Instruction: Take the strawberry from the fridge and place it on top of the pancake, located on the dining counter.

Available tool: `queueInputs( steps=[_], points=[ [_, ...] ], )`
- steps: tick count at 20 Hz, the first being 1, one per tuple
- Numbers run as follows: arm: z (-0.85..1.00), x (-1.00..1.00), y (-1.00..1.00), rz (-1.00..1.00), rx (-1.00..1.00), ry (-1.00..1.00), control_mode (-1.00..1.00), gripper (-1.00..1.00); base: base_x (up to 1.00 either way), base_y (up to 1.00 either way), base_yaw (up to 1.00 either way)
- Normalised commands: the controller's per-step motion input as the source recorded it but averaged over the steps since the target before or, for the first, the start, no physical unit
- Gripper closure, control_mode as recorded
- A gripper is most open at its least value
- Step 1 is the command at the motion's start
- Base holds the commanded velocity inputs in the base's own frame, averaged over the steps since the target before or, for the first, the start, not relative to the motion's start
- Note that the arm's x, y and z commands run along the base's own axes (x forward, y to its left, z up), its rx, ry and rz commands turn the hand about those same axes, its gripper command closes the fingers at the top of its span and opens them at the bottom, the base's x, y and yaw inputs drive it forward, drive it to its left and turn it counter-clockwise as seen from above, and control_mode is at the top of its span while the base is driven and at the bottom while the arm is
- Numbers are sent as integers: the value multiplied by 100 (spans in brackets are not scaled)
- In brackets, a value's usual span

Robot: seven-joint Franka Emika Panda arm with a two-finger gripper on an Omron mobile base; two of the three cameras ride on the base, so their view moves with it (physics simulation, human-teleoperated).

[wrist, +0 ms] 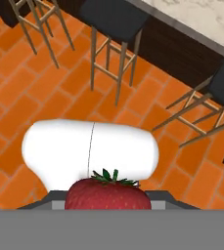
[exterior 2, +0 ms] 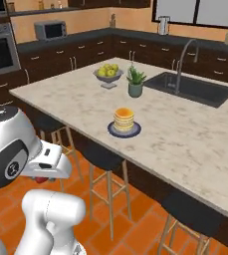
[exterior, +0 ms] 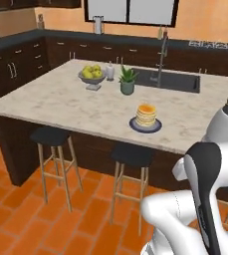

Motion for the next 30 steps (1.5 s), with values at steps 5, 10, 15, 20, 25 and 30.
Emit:
queueInputs(
  steps=[5, 10, 15, 20, 25, 30],
  points=[
    [0, 0, 0, 0, 0, 0, 100, 100, 32, 47, -67],
    [0, 0, 0, 0, 0, 0, 100, 100, 48, 45, -65],
    [0, 0, 0, 0, 0, 0, 100, 100, 70, 66, -38],
    [0, 0, 0, 0, 0, 0, 100, 100, 63, 59, -21],
    [0, 0, 0, 0, 0, 0, 100, 100, 64, 30, -6],
    [0, 0, 0, 0, 0, 0, 100, 100, 41, 35, -3]
  ],
)
